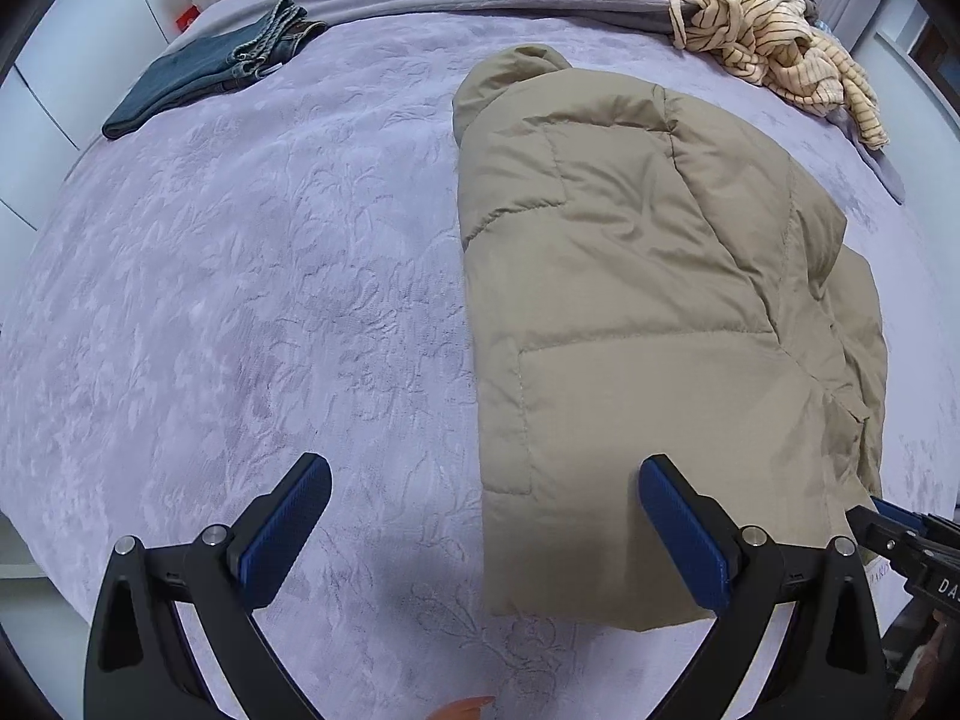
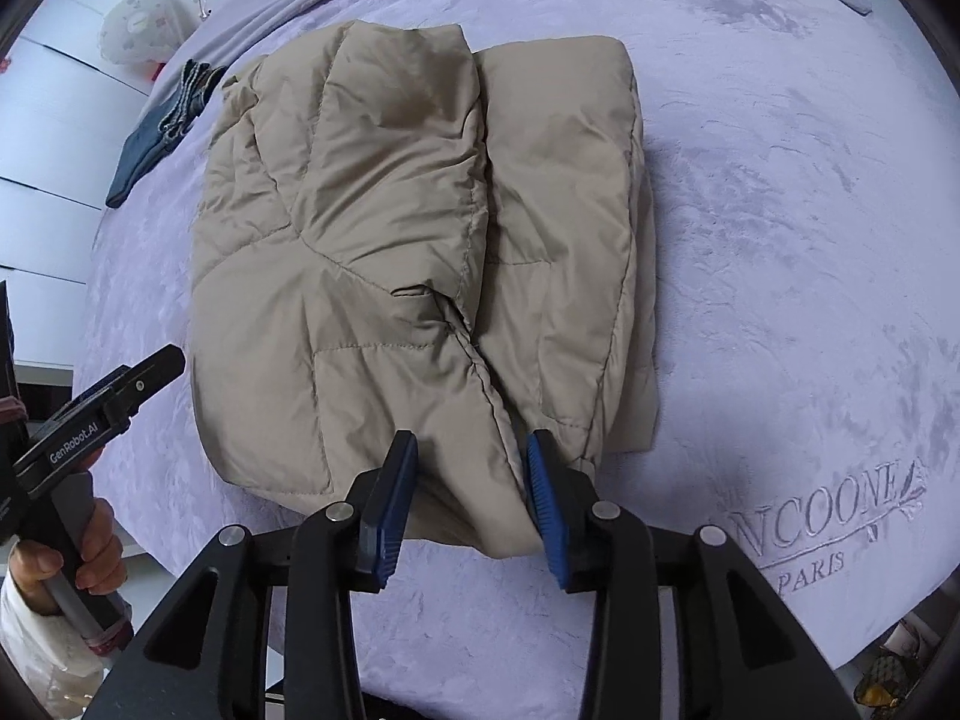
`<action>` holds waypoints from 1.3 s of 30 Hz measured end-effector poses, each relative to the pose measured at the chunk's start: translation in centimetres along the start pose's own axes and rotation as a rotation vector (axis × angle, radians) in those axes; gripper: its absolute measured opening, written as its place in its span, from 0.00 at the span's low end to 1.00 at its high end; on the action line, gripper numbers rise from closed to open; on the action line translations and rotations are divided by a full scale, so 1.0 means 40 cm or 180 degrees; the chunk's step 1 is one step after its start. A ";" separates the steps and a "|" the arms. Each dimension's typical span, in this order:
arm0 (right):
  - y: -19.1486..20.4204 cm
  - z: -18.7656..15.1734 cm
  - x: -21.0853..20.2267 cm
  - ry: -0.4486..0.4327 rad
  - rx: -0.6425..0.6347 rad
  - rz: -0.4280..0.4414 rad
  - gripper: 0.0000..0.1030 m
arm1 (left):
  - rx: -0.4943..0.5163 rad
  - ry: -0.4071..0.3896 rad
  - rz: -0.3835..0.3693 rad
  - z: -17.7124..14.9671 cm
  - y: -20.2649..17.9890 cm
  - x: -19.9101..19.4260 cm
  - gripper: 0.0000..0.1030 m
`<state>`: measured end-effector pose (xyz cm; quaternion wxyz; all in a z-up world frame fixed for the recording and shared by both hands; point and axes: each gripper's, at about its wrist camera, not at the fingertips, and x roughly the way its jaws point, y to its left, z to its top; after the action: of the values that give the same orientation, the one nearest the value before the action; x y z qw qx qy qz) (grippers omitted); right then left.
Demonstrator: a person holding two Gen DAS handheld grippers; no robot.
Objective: Fold large clothes
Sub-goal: 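Open the right tool and pull both tools back from the jacket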
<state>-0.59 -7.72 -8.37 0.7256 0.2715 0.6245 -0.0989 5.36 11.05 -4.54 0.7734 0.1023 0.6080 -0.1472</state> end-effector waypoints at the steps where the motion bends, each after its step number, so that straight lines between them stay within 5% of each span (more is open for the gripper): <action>1: 0.002 -0.004 -0.005 -0.0018 0.0017 -0.0008 0.45 | 0.0009 -0.0004 -0.0013 -0.005 0.002 -0.005 1.00; 20: 0.049 -0.062 -0.075 -0.0293 -0.0044 -0.0055 0.77 | 0.0071 -0.0025 0.0105 -0.085 0.004 -0.074 1.00; 39: 0.011 -0.180 -0.206 -0.0411 -0.0279 0.0032 0.80 | -0.0139 -0.0229 0.0230 -0.252 -0.077 -0.270 1.00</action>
<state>-8.18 -5.22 -0.87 0.7761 0.2357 0.5787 -0.0851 -7.24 12.66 3.59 0.8017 0.1020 0.5788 -0.1093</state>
